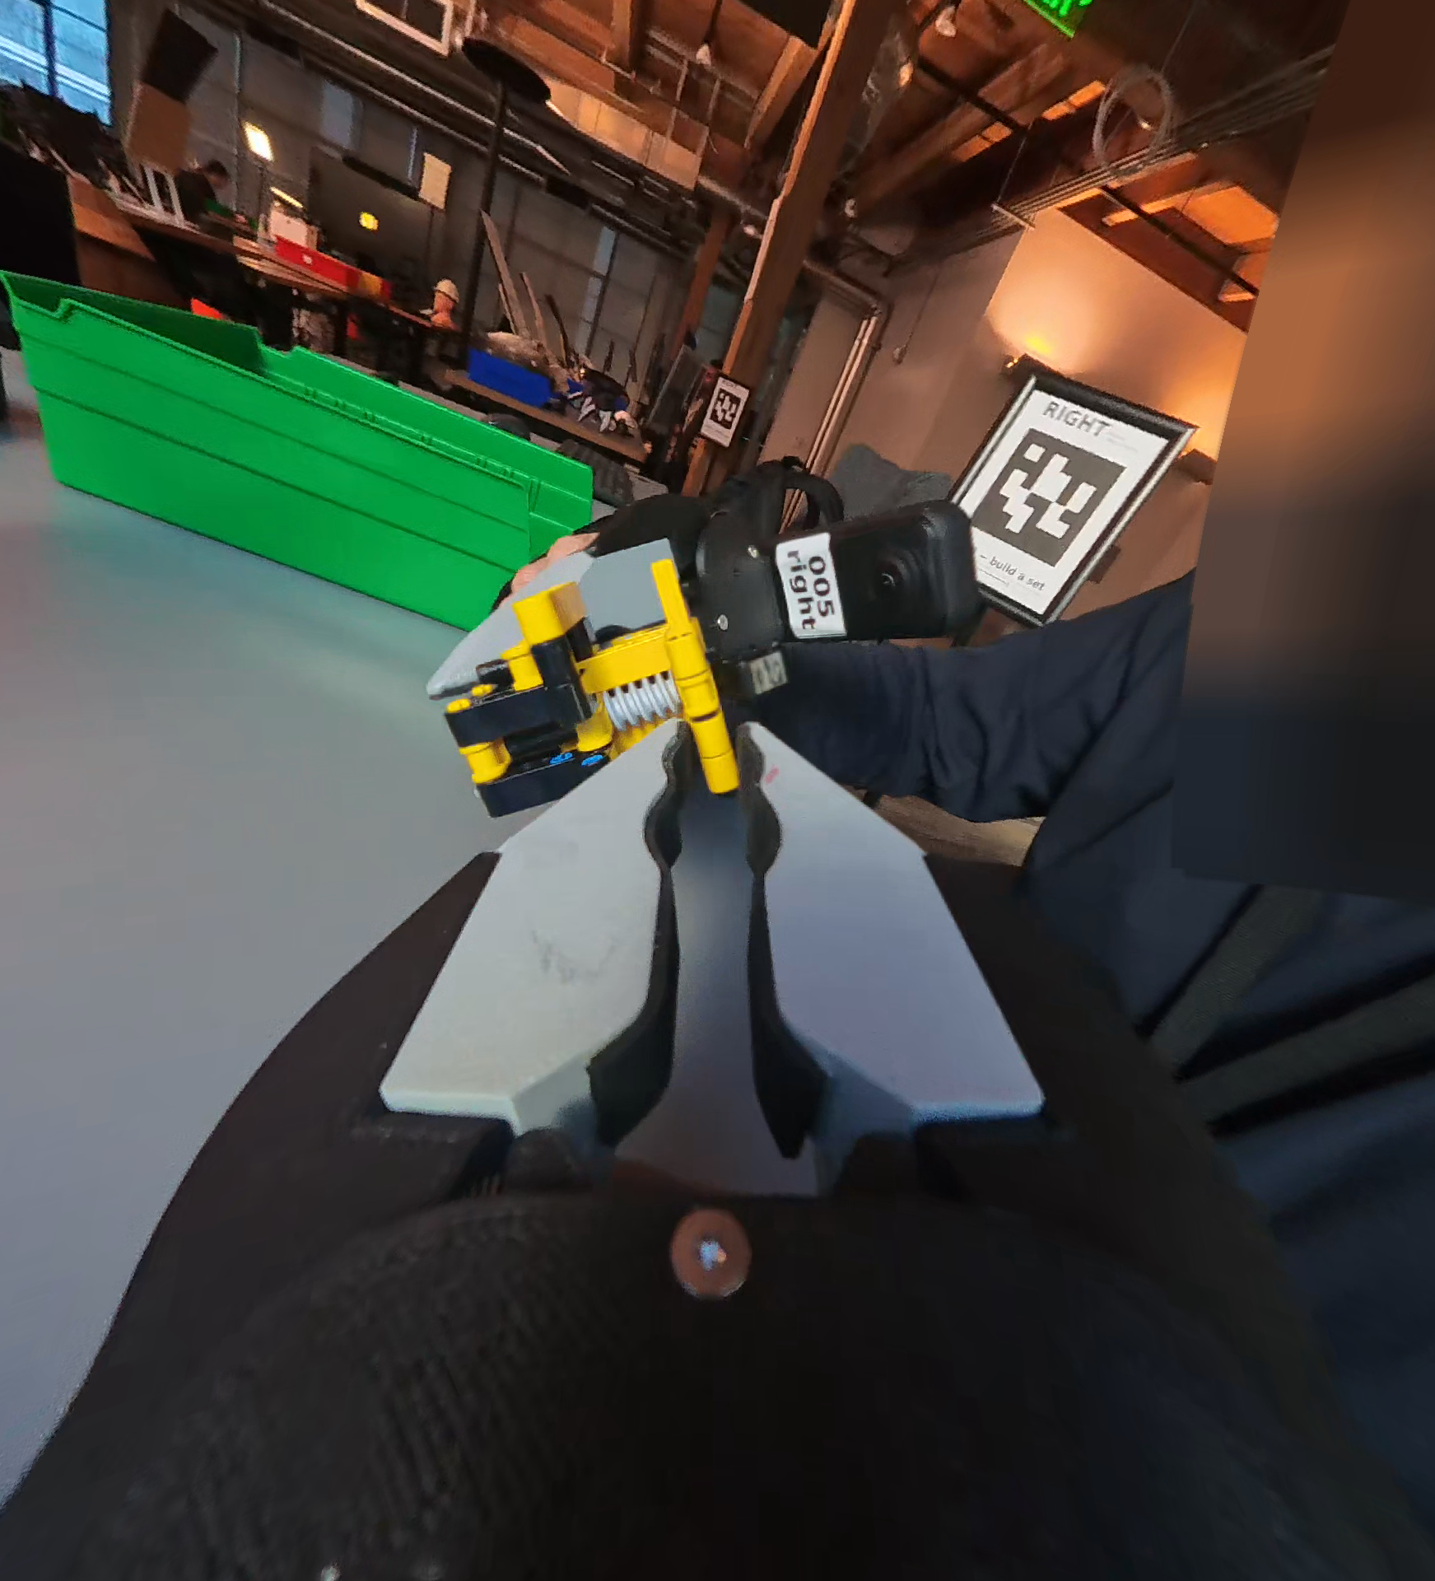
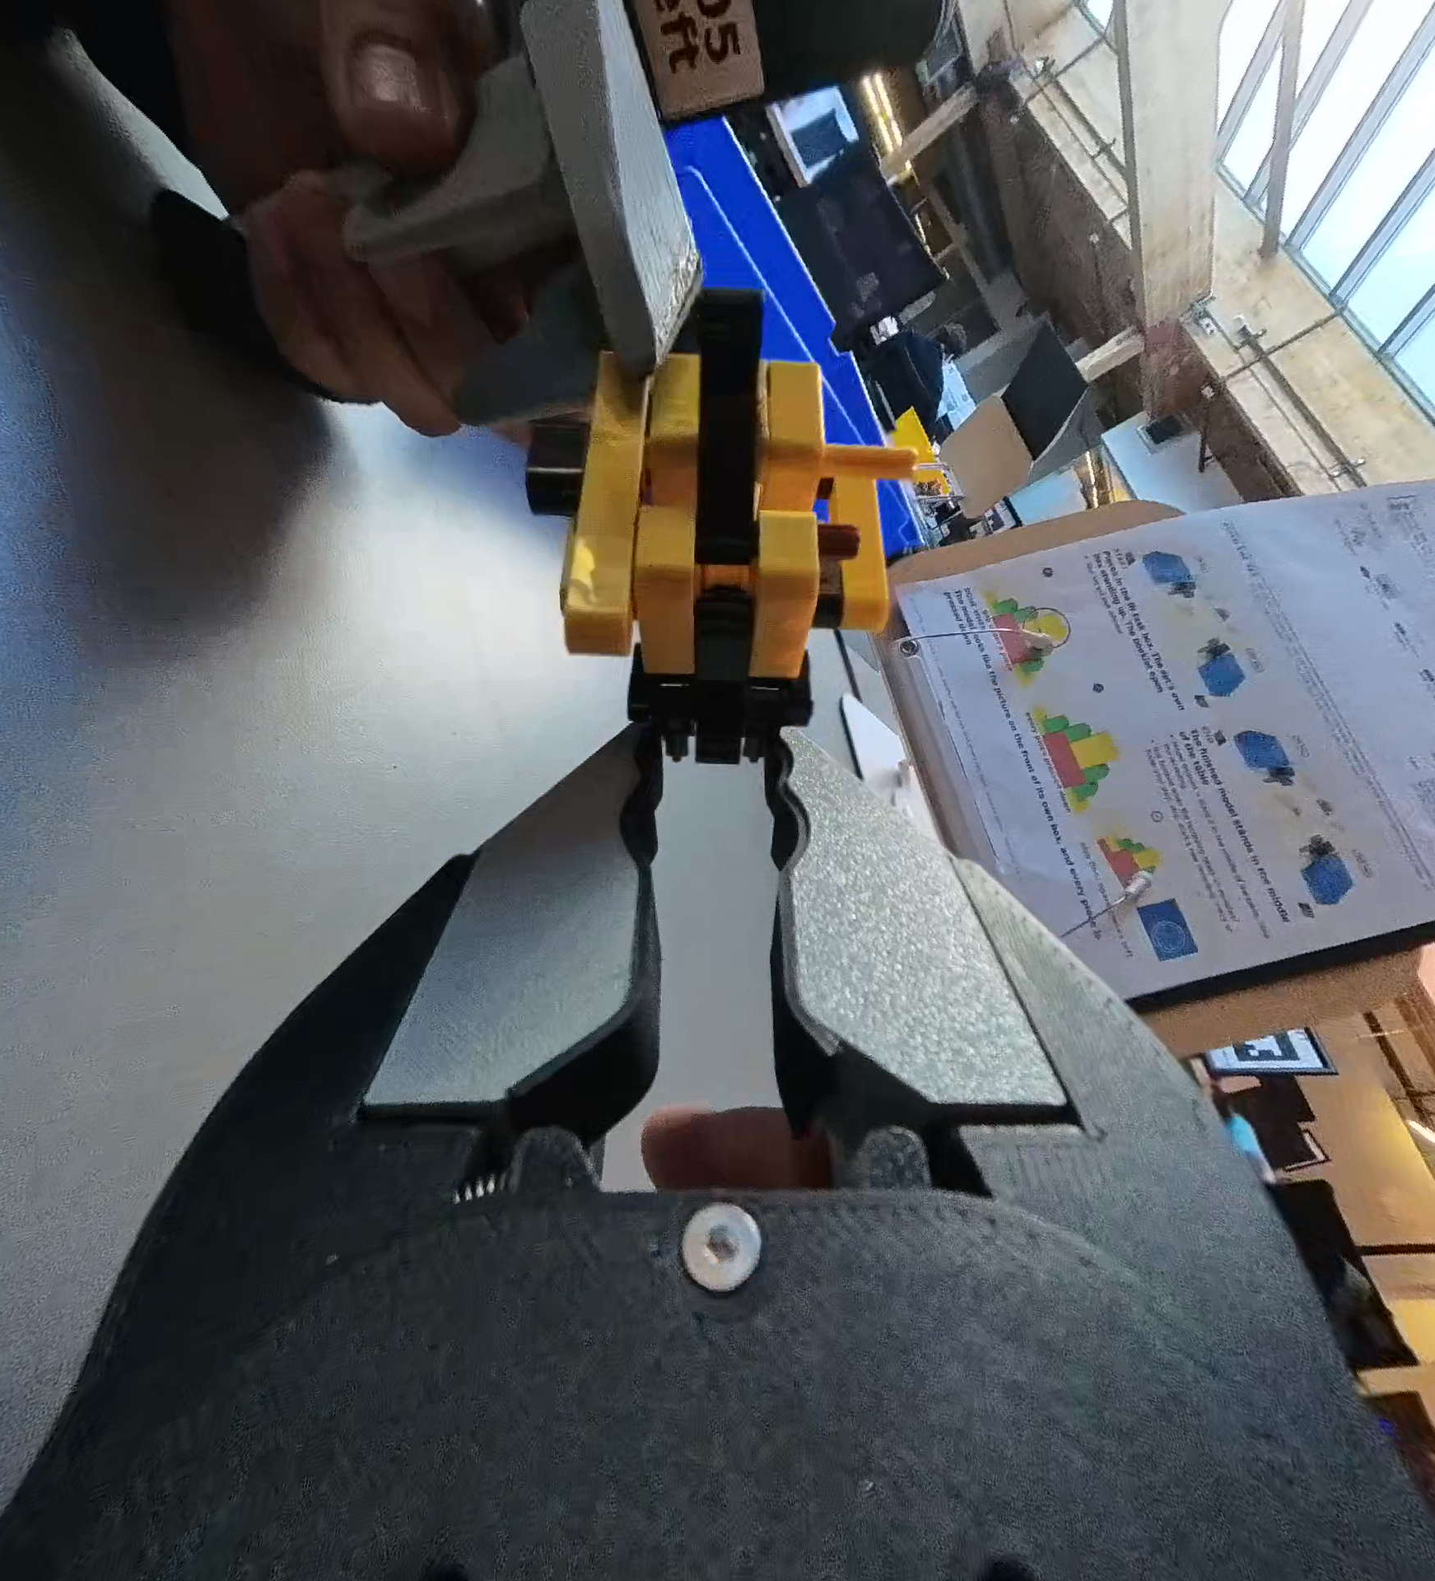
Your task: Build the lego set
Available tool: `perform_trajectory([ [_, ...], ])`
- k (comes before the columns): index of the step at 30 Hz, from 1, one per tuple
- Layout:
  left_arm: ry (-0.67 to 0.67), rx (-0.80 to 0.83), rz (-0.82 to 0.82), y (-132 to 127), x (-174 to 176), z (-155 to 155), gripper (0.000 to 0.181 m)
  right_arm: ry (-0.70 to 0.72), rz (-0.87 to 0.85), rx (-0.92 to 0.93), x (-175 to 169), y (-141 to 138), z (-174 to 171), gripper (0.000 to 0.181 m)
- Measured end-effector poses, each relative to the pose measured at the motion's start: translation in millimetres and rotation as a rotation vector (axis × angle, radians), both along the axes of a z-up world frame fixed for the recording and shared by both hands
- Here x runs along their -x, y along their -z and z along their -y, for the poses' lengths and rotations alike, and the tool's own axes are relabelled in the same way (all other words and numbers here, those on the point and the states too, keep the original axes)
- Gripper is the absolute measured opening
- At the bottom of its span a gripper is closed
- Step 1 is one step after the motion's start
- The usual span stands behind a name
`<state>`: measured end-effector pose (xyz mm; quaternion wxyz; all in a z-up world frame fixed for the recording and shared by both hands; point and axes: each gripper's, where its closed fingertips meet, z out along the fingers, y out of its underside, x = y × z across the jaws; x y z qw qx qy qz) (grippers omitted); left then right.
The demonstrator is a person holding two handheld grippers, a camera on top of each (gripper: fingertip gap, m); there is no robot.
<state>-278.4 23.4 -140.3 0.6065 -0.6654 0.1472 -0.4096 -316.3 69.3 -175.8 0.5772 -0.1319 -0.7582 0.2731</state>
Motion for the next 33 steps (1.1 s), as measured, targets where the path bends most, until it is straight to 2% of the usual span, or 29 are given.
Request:
perform_trajectory([
  [6, -0.019, 0.056, 0.02, 5, 1, -6, 0.013, 0.078, 0.024, -0.099, 5, 10, -9, 0.021],
  [8, -0.045, 0.076, 0.008, 8, 4, -9, 0.007, 0.088, 0.045, -0.149, 4, 16, -10, 0.025],
  [10, -0.097, 0.08, -0.068, 14, 7, -13, 0.004, 0.116, 0.073, -0.215, 5, 23, -17, 0.038],
  [12, -0.143, 0.039, -0.161, 15, 11, -14, 0.005, 0.147, 0.123, -0.215, 3, 26, -31, 0.029],
  [13, -0.174, 0.021, -0.173, 13, 15, -14, 0.005, 0.159, 0.175, -0.154, 1, 29, -39, 0.03],
  [15, -0.216, 0.015, -0.159, 11, 22, -15, 0.005, 0.13, 0.305, 0.125, -4, 27, -42, 0.029],
  [17, -0.265, 0.017, -0.125, 9, 31, -19, 0.005, 0.009, 0.365, 0.539, -6, 0, -23, 0.023],
  [19, -0.295, -0.002, -0.072, 4, 35, -22, 0.005, -0.172, 0.4, 0.934, -6, -36, -1, 0.022],
  [20, -0.312, -0.009, -0.057, 2, 37, -23, 0.005, -0.197, 0.407, 1.068, -2, -47, 1, 0.012],
  [21, -0.328, -0.011, -0.056, 2, 38, -25, 0.005, -0.184, 0.404, 1.157, 5, -52, -1, 0.008],
  [23, -0.351, -0.018, -0.074, 2, 38, -28, 0.005, -0.186, 0.389, 1.232, 11, -60, 0, 0.014],
  [27, -0.369, -0.009, -0.097, 5, 38, -30, 0.005, -0.16, 0.392, 1.162, 14, -51, 9, 0.002],
  [33, -0.343, -0.01, -0.022, 0, 35, -29, 0.005, -0.211, 0.432, 1.21, 13, -53, 11, 0.0],
])
